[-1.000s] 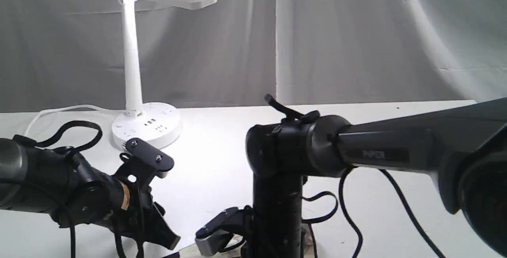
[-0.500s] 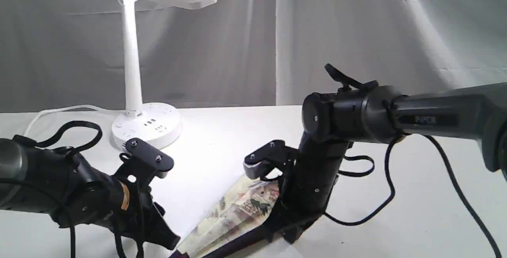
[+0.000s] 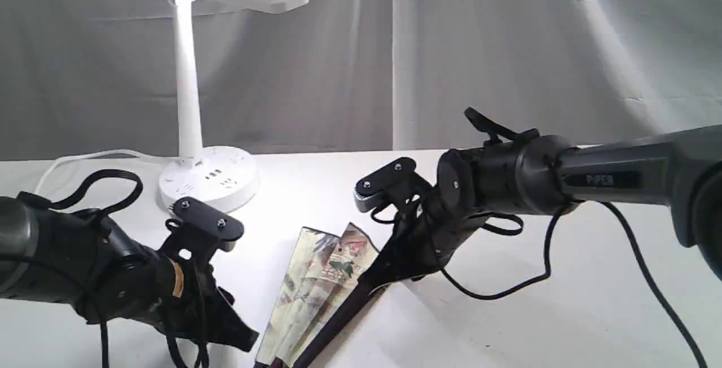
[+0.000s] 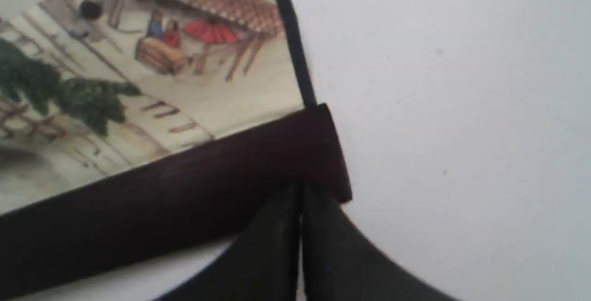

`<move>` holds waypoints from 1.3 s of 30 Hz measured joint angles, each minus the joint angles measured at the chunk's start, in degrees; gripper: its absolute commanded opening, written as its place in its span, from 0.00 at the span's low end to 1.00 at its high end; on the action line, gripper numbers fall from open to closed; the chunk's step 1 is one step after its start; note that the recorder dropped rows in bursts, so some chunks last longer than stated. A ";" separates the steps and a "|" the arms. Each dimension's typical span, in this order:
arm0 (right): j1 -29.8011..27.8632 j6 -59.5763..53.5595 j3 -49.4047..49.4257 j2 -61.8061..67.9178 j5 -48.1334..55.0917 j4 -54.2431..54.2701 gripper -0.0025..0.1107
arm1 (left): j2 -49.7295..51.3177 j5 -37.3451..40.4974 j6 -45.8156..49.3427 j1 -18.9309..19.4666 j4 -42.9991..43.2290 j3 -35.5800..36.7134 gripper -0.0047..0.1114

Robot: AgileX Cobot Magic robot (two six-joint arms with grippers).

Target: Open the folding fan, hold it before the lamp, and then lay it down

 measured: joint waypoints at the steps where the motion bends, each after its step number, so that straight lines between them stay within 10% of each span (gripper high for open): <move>1: 0.00 0.00 0.00 0.04 -0.99 -0.01 0.04 | 0.00 0.00 0.00 0.00 -1.49 0.00 0.34; 24: 1.60 -1.47 0.00 -2.16 15.80 -2.43 0.04 | 0.12 2.69 -0.11 -0.23 -7.09 -0.50 0.34; 39: 1.82 -2.77 0.00 0.88 -2.21 0.02 0.04 | 0.12 4.45 0.00 -8.49 -8.55 -0.64 0.34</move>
